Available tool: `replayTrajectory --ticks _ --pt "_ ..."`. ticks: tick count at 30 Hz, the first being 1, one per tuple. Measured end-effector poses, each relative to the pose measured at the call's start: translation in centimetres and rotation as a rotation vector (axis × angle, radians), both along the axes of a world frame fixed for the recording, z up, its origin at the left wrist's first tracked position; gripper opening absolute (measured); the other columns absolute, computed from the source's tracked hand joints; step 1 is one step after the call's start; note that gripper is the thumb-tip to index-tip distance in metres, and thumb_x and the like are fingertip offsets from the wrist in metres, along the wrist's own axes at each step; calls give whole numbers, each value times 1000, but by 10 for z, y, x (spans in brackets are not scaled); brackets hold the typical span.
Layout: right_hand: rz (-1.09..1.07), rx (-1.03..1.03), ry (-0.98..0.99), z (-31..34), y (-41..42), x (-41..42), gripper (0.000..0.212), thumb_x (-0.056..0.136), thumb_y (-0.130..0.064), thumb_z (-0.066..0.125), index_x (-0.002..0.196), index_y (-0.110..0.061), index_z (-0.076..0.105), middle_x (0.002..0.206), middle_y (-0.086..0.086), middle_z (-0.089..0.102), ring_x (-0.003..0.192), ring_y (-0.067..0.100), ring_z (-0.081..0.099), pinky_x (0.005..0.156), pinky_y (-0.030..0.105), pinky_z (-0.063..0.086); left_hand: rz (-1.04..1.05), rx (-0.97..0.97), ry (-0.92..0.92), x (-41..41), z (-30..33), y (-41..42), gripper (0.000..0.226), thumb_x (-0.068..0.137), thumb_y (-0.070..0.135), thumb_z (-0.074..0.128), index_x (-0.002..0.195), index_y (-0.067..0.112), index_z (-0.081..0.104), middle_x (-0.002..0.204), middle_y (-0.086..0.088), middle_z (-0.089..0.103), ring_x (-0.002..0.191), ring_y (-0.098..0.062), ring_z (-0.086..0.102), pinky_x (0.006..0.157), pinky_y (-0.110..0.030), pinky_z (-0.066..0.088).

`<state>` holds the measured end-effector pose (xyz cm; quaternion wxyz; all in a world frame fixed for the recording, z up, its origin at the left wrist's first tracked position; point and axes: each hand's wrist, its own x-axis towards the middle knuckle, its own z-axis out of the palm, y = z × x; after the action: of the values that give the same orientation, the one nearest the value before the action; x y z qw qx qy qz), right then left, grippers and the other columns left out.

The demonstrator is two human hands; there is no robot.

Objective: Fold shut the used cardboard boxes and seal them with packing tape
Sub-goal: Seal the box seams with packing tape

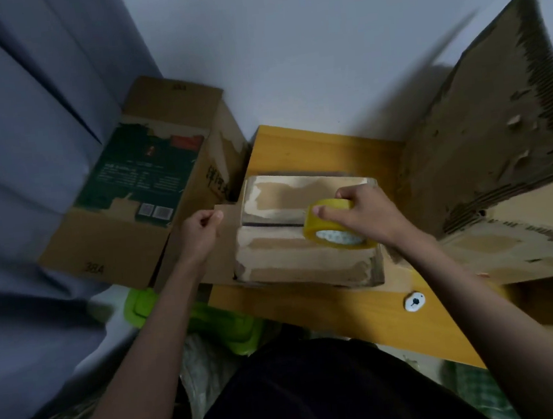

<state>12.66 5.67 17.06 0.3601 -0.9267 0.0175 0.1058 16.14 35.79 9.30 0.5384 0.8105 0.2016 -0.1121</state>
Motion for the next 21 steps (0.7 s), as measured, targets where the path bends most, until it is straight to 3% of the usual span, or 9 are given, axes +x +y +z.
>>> replayTrajectory --ticks 3,8,12,16,21 --pt "47 -141 -14 0 13 14 42 86 -63 65 86 -21 65 71 -9 56 72 11 51 56 30 39 26 -64 44 2 -15 -5 26 99 34 60 116 15 65 97 0 65 94 -18 61 73 -26 47" --pt "92 -203 14 -14 23 32 51 83 -67 64 83 -16 67 78 1 66 73 17 62 62 36 54 76 -89 122 8 -39 1 24 93 38 68 109 21 66 104 -3 67 94 -18 62 81 -30 51" --pt "122 -264 36 -20 31 42 52 84 -67 64 87 -16 68 78 1 65 70 16 60 58 33 49 106 -76 143 16 -51 2 23 94 36 68 109 19 64 104 -2 66 92 -16 60 75 -28 50" --pt "147 -282 71 -25 34 49 48 86 -66 64 85 -18 64 73 -4 59 67 11 56 49 27 36 94 -50 165 21 -60 1 17 93 34 69 100 20 63 100 -1 65 88 -15 58 74 -29 48" --pt "163 -288 117 -32 33 56 47 86 -67 62 87 -20 62 74 -5 57 68 11 56 51 27 38 94 -32 203 22 -72 0 24 92 34 70 105 14 67 99 -3 66 91 -19 59 80 -32 48"
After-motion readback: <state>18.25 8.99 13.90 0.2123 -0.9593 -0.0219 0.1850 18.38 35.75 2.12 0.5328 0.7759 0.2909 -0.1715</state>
